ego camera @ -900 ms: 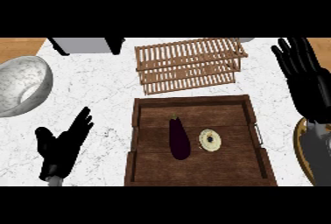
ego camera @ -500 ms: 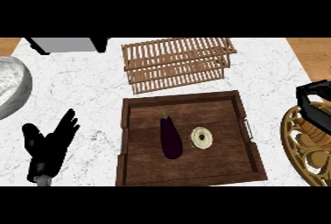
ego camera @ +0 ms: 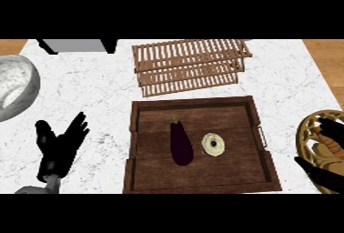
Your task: Pick the cupcake from the tray and place it in the tiered shelf
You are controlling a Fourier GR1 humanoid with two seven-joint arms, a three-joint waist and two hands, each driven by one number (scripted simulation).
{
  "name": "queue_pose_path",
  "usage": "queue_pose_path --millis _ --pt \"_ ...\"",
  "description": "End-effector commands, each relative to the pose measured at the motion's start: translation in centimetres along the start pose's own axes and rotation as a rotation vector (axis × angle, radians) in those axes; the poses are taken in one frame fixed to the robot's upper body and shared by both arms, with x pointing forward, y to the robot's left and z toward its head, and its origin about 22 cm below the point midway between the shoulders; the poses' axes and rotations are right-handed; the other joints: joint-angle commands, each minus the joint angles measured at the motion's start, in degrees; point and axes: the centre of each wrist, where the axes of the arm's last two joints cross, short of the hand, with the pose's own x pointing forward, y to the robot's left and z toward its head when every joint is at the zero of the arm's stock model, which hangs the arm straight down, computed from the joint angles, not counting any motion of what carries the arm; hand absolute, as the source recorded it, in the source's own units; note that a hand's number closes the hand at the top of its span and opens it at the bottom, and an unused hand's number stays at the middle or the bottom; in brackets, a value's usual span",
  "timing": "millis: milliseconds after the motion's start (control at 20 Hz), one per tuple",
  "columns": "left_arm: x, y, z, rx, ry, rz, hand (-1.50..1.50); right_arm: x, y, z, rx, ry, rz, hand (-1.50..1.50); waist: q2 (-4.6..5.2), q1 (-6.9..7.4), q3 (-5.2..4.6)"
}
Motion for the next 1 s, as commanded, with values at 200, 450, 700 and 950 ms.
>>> queue_pose_path --millis 200,450,700,950 --pt "0.4 0.6 -1.6 -0.008 -0.002 0.014 0.00 7.0 0.0 3.2 0.262 0.014 0.071 -1.50 0.07 0.40 -0.07" --pt "0.0 0.6 -0.8 -0.019 -0.016 0.006 0.00 12.7 1.9 4.3 0.299 0.075 0.195 -1.50 0.09 1.70 -0.18" --pt "-0.8 -0.3 -1.8 -0.030 0.010 -0.016 0.00 15.1 4.8 3.1 0.245 0.196 0.266 -1.50 0.29 2.03 -0.11" --pt "0.8 0.2 -1.7 -0.015 -0.006 0.003 0.00 16.2 9.1 0.5 0.182 0.254 0.359 -1.50 0.25 2.30 -0.08"
